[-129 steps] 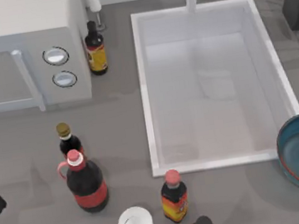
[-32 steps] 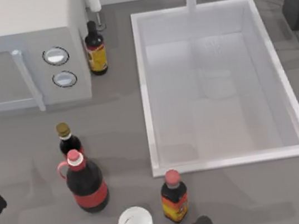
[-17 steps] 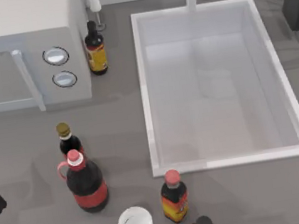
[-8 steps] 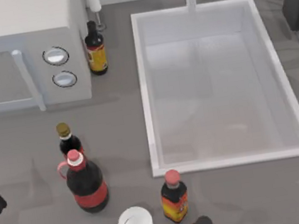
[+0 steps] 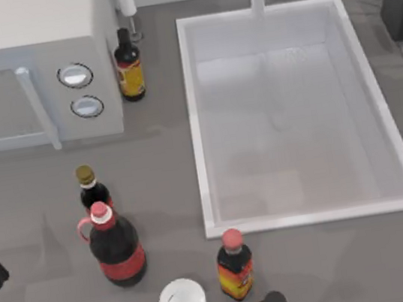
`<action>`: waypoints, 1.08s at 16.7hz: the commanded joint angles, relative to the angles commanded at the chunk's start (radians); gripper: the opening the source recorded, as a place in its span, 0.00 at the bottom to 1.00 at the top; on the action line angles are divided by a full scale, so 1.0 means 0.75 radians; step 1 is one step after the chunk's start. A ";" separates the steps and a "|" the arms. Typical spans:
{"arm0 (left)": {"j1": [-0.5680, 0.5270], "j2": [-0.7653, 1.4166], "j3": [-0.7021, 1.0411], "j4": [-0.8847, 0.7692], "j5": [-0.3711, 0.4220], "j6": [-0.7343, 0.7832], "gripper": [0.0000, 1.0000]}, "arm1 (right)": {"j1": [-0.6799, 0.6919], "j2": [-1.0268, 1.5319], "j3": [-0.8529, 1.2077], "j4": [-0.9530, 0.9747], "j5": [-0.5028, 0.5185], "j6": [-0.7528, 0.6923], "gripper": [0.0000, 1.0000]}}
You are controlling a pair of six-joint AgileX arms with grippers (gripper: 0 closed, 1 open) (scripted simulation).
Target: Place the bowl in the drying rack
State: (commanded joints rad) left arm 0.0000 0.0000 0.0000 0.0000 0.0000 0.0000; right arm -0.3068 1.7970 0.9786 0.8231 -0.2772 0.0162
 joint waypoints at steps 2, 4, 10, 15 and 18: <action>0.000 0.000 0.000 0.000 0.000 0.000 1.00 | 0.000 0.000 0.000 0.000 0.000 0.000 0.00; 0.000 0.000 0.000 0.000 0.000 0.000 1.00 | 0.000 0.000 0.000 0.000 0.000 0.000 0.15; 0.000 0.000 0.000 0.000 0.000 0.000 1.00 | 0.000 0.000 0.000 0.000 0.000 0.000 0.60; 0.000 0.000 0.000 0.000 0.000 0.000 1.00 | 0.000 0.000 0.000 0.000 0.000 0.000 0.98; 0.000 0.000 0.000 0.000 0.000 0.000 1.00 | 0.000 0.000 0.000 0.000 0.000 0.000 1.00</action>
State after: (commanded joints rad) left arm 0.0000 0.0000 0.0000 0.0000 0.0000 0.0000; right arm -0.3068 1.7970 0.9786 0.8231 -0.2772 0.0162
